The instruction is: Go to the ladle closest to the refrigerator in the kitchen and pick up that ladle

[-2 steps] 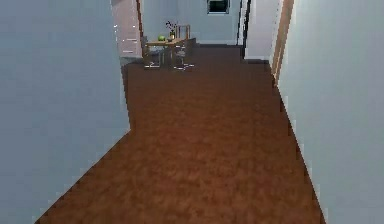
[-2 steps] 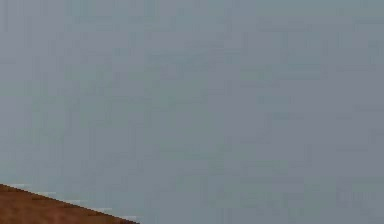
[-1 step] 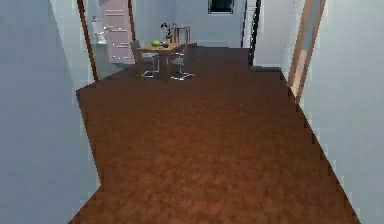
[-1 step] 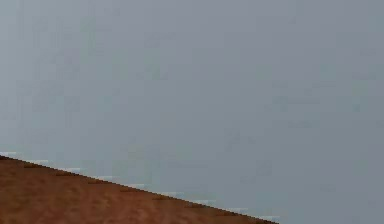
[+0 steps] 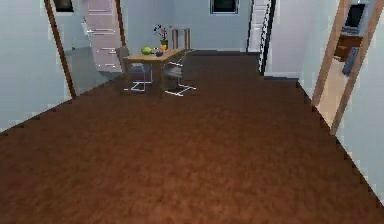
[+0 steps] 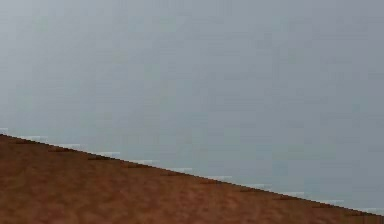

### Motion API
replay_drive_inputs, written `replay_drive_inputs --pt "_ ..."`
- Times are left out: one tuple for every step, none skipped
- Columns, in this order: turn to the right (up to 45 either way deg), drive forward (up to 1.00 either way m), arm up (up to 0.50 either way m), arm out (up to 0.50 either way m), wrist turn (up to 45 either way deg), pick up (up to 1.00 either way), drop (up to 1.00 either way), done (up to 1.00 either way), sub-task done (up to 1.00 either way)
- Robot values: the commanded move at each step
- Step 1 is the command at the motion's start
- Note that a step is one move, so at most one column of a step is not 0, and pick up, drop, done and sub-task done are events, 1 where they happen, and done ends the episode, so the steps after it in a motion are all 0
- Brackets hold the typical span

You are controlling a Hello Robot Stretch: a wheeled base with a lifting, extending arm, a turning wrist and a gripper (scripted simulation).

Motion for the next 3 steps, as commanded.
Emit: replay_drive_inputs --pt "0.0 1.00 0.00 0.00 0.0 0.00 0.00 0.00 0.00" --pt "0.0 1.00 0.00 0.00 0.0 0.00 0.00 0.00 0.00" --pt "0.0 1.00 0.00 0.00 0.0 0.00 0.00 0.00 0.00"
